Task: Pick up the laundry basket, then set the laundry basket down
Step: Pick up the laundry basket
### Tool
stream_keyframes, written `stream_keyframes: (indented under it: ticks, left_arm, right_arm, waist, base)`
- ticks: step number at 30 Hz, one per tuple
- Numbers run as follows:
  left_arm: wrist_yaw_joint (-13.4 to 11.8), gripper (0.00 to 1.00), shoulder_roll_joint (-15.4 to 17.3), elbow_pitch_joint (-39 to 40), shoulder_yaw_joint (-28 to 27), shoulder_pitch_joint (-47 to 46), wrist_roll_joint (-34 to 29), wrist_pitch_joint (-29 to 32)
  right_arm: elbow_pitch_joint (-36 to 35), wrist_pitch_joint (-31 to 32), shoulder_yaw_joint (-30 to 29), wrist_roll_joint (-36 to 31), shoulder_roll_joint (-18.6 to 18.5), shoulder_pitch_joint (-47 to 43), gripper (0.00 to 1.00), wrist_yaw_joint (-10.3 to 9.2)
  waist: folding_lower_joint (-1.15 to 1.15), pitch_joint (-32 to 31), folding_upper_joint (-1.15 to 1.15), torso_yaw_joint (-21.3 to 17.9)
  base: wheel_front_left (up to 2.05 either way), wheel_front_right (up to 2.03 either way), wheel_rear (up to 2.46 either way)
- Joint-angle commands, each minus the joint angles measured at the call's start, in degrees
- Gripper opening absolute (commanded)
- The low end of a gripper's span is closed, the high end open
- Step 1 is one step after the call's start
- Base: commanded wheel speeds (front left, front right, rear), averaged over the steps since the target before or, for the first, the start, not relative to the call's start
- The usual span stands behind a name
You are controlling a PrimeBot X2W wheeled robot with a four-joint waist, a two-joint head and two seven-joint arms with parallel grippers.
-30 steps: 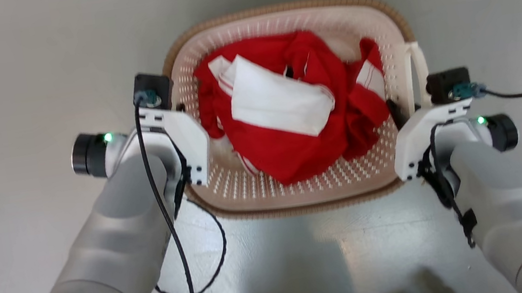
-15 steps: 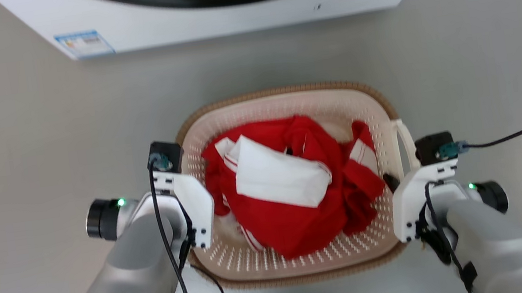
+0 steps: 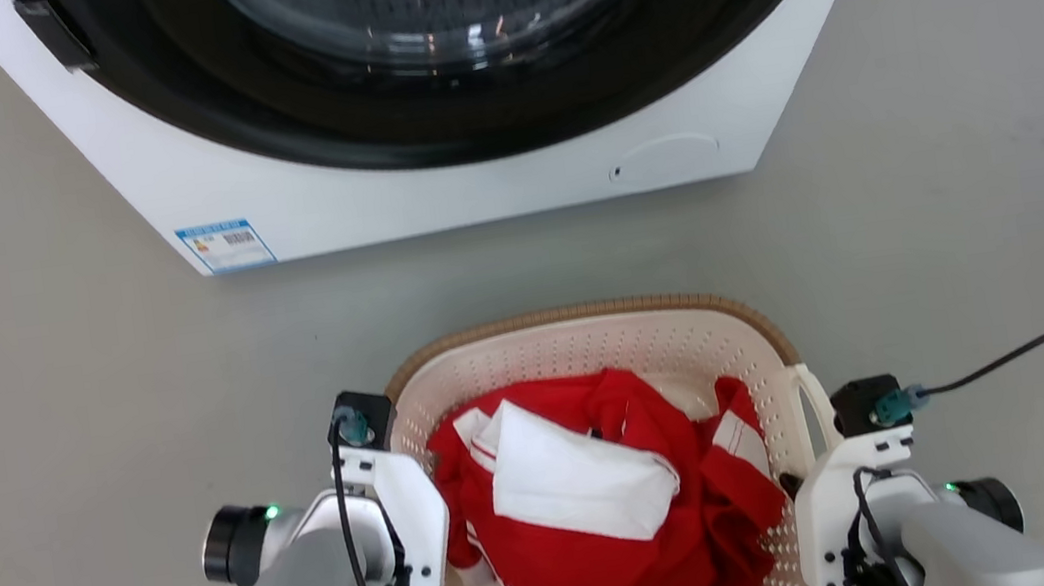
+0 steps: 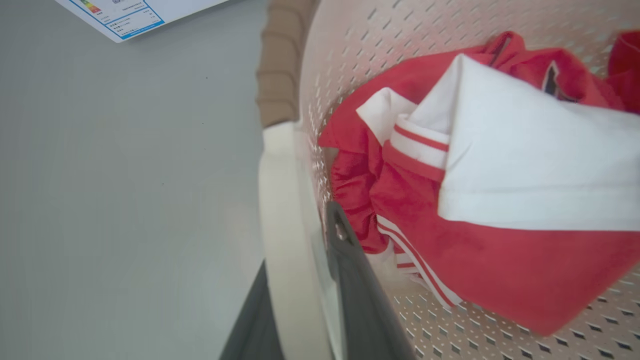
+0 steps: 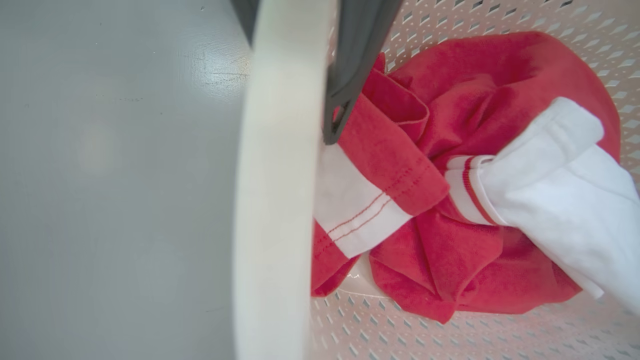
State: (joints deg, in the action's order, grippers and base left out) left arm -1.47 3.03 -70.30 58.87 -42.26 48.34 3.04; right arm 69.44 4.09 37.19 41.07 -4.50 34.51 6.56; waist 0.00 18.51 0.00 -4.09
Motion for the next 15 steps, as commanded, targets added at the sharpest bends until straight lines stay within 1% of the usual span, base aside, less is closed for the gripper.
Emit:
stream_keyframes:
  ticks: [1, 10, 15]
  left_arm:
    - [1.1, 0.0, -0.1, 1.8, 0.3, 0.3, -0.1, -0.1]
    - [1.7, 0.0, -0.1, 2.3, 2.7, 3.6, 1.3, 1.1]
    - [1.8, 0.0, -0.1, 2.8, 3.7, 5.1, 2.0, 1.5]
  right_arm:
    - [-1.2, 0.0, 2.1, 0.4, 1.6, -1.3, 0.0, 0.92]
    - [-0.6, 1.9, 5.8, 4.6, 1.6, -3.7, 0.0, 0.92]
    - [-0.3, 3.0, 7.3, 6.0, 1.6, -4.7, 0.0, 0.92]
  waist:
    - [0.0, -1.9, 0.0, -0.1]
    - [0.0, -7.8, 0.0, -0.2]
    - [0.0, -10.0, 0.0, -0.4]
  base:
    - [0.0, 0.0, 0.0]
    - [0.0, 0.0, 0.0]
    - [0.0, 0.0, 0.0]
